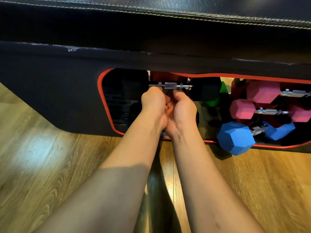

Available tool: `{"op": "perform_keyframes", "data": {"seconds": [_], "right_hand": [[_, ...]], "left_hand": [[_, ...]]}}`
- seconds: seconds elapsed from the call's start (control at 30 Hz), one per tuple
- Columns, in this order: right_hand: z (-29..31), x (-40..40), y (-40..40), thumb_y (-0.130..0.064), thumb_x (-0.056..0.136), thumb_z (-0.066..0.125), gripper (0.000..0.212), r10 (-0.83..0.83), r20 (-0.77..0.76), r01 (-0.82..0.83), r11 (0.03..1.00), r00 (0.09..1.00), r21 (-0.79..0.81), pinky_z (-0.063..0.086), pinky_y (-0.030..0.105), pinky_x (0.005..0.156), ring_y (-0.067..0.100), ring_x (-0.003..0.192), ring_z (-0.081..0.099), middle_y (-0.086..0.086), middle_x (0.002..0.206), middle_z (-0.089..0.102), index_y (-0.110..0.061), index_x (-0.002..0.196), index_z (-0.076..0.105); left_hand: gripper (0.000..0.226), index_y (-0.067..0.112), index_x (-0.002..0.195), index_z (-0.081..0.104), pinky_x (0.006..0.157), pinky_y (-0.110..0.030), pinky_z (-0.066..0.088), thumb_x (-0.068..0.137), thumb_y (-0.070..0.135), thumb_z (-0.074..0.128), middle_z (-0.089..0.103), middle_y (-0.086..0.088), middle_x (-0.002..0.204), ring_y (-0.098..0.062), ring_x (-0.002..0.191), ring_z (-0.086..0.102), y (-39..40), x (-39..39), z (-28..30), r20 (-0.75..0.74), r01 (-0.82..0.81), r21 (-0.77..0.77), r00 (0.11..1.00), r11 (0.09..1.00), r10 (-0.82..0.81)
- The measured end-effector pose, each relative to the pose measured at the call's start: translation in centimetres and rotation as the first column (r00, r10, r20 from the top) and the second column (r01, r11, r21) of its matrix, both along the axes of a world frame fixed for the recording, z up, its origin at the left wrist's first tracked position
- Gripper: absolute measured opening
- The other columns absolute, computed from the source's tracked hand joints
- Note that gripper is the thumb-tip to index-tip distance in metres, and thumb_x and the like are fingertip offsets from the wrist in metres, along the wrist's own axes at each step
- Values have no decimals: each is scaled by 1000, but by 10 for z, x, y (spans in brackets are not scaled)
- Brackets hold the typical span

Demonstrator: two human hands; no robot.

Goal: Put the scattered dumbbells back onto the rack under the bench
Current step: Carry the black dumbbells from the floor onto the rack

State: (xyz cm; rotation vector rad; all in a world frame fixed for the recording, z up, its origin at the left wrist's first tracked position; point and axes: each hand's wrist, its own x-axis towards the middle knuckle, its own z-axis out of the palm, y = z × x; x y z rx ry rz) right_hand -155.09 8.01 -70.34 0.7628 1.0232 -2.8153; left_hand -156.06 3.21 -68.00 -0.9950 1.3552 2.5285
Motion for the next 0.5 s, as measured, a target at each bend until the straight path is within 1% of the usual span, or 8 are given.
{"op": "perform_keyframes", "data": {"seconds": [0.1, 0.2, 0.23, 0.3, 0.33, 0.4, 0.43, 0.5], "right_hand": [[-2, 0, -5, -8, 100, 48, 26, -32, 11, 31, 999, 999, 15, 55, 30, 56, 17, 60, 70, 13, 88, 71, -2, 121, 62], [-7, 3, -8, -5, 99, 46, 26, -61, 32, 61, 998, 998, 11, 43, 26, 50, 11, 46, 60, 2, 62, 67, -6, 120, 62], [-8, 2, -8, -5, 99, 45, 29, -73, 41, 72, 997, 997, 13, 42, 26, 50, 11, 45, 60, 0, 60, 67, -6, 122, 63], [-12, 1, -7, -6, 100, 46, 29, -96, 61, 94, 995, 994, 23, 50, 28, 57, 13, 52, 67, 0, 71, 73, -8, 122, 64], [-15, 2, -6, -8, 101, 46, 29, -102, 78, 100, 995, 992, 24, 58, 32, 67, 14, 61, 71, 0, 82, 74, -10, 122, 65], [-21, 6, -6, -12, 103, 45, 25, -94, 142, 95, 995, 985, 3, 58, 39, 87, 14, 74, 73, 0, 95, 73, -16, 121, 62], [-26, 8, -6, -12, 103, 45, 23, -91, 186, 92, 996, 978, 3, 58, 38, 86, 15, 70, 72, 1, 94, 73, -18, 119, 60], [-41, 12, -8, -11, 100, 49, 20, -118, 288, 106, 993, 950, 56, 59, 35, 75, 18, 64, 66, 5, 92, 74, -16, 114, 62]], "left_hand": [[26, 7, 71, 53, 35, -11, 25, 91, 4, 38, 43, -7, 49, -11, 26, 32, 0, -4, -3, 40, -54, -55, 998, 997, 56], [26, 5, 93, 58, 38, -12, 27, 90, 2, 32, 50, -15, 68, -16, 38, 40, 3, -2, -12, 30, -115, 6, 993, 993, 115], [29, 6, 97, 58, 38, -12, 27, 90, 1, 31, 51, -16, 74, -17, 39, 41, 3, -1, -14, 24, -131, 40, 991, 991, 130], [31, 4, 100, 62, 35, -12, 32, 92, 1, 32, 62, -18, 82, -16, 39, 50, 2, 0, -15, 3, -153, 105, 988, 983, 154], [32, 5, 104, 65, 37, -15, 41, 94, 3, 34, 69, -16, 89, -17, 50, 63, 2, 3, -15, -14, -156, 131, 987, 979, 159], [32, 8, 110, 68, 56, -24, 57, 95, 8, 40, 75, -12, 100, -24, 84, 73, 1, 7, -20, -19, -138, 122, 990, 983, 141], [30, 8, 107, 69, 61, -27, 59, 94, 10, 42, 76, -11, 97, -27, 89, 73, 0, 9, -25, 3, -143, 90, 990, 986, 144], [23, 10, 96, 68, 53, -25, 54, 93, 14, 45, 76, -11, 89, -26, 83, 75, -3, 14, -41, 42, -195, -35, 980, 980, 196]]}}
